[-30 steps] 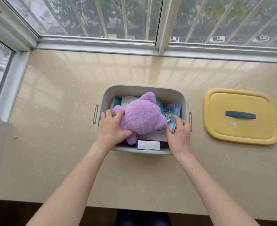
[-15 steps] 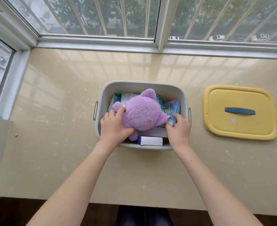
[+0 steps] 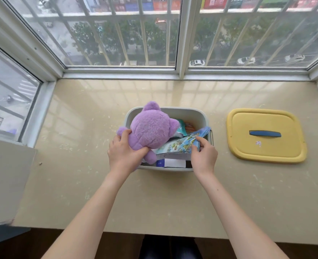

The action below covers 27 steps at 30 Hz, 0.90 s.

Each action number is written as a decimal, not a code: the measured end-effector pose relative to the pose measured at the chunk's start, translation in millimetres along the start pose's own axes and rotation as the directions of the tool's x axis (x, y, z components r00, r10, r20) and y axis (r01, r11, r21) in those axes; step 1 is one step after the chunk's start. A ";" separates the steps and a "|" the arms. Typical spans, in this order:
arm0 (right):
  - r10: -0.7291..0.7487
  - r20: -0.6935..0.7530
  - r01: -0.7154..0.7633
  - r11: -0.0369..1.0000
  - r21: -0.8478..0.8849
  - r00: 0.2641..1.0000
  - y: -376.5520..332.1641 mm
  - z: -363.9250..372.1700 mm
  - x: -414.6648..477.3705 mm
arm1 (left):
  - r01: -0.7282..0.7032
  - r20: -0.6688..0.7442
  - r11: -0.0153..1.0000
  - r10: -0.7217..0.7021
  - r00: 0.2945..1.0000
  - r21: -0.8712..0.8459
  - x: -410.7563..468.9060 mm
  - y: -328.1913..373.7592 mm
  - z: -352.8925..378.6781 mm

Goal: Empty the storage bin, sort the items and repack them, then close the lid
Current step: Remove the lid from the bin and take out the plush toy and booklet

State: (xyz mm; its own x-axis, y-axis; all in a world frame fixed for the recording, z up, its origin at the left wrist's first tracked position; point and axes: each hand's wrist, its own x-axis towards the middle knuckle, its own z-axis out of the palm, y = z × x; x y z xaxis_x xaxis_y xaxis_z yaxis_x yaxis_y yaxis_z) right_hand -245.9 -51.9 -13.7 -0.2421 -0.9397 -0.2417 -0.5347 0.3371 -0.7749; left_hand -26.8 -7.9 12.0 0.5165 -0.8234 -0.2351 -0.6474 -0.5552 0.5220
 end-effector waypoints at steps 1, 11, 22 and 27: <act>-0.031 -0.008 0.031 0.999 0.029 1.000 -5.2 -8.8 -6.5 | 0.018 0.006 0.999 -0.018 1.000 -0.039 -8.3 2.8 -8.2; -0.416 -0.118 0.431 0.891 0.147 0.901 -72.0 -112.0 -74.4 | 0.043 0.010 0.934 -0.042 0.999 -0.356 -99.1 33.2 -90.8; -0.308 -0.152 0.342 0.885 0.316 0.939 -40.0 -148.1 -155.9 | -0.060 0.021 0.922 0.073 0.997 -0.381 -175.7 12.9 -96.5; -0.244 -0.138 0.271 0.931 0.243 0.960 1.6 -158.0 -175.1 | -0.014 0.072 0.947 0.039 0.997 -0.321 -197.3 -6.2 -74.9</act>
State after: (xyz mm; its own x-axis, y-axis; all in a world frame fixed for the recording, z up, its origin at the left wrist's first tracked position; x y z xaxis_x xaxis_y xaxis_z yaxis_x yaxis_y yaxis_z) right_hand -332.3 122.4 119.7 -0.2142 -0.9761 0.0376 -0.3673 0.0449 -0.9290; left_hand -82.7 166.8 116.6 0.4491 -0.8506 -0.2735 -0.4403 -0.4770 0.7607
